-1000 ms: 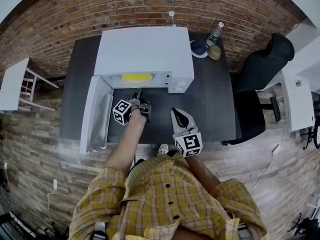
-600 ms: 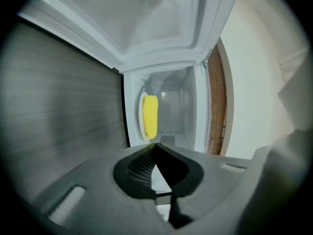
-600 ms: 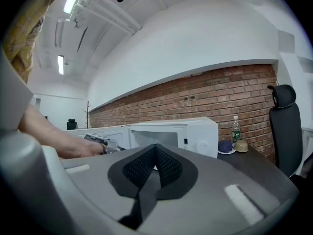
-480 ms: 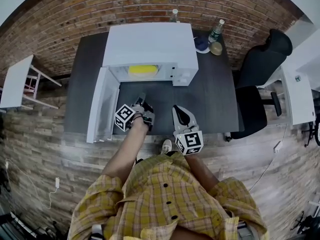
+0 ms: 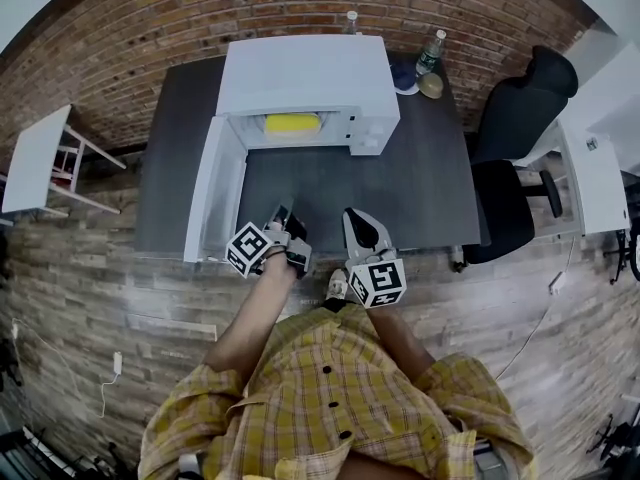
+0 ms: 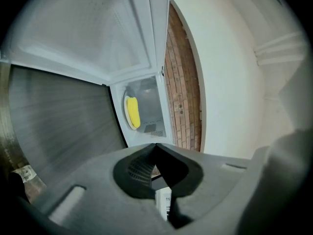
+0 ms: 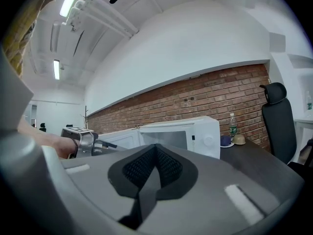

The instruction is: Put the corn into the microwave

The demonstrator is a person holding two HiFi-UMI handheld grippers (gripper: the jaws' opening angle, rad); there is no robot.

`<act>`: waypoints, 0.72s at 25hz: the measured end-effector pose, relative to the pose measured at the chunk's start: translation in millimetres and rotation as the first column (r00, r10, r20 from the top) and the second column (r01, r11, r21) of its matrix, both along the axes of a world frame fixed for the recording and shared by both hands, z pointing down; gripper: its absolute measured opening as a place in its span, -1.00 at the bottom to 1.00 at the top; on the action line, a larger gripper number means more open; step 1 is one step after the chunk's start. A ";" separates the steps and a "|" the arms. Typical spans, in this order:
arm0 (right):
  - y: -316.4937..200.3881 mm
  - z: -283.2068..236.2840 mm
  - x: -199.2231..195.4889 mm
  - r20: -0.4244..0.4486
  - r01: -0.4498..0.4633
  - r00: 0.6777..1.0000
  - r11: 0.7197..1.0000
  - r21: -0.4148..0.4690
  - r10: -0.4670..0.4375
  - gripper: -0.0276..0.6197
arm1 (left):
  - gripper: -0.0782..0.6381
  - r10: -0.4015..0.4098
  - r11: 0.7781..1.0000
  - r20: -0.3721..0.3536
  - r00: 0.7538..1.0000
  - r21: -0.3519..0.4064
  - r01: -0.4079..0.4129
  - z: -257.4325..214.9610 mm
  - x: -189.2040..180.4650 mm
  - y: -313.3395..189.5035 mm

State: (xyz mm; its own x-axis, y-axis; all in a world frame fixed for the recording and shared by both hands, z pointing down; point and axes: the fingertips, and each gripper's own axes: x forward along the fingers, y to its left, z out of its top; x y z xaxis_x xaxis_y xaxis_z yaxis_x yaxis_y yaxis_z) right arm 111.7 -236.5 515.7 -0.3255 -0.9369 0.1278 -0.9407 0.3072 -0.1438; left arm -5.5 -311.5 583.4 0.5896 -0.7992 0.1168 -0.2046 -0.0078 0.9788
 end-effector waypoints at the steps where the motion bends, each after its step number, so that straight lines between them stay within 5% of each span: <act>1: 3.2 -1.2 -1.5 0.003 -0.001 1.000 1.000 -0.001 0.001 -0.92 | -0.79 0.006 1.000 0.008 1.000 0.014 -0.006 -3.5 -2.3 5.7; 9: 31.9 -5.8 -8.8 0.034 -0.012 0.999 1.000 -0.009 0.012 -0.92 | -0.79 0.077 0.964 0.232 0.970 0.230 -0.131 -39.4 -8.7 50.2; 18: 55.6 -10.5 -15.5 0.050 -0.023 0.999 1.000 -0.003 0.023 -0.93 | -0.79 0.000 0.848 0.509 0.861 0.456 -0.270 -82.0 -12.8 84.4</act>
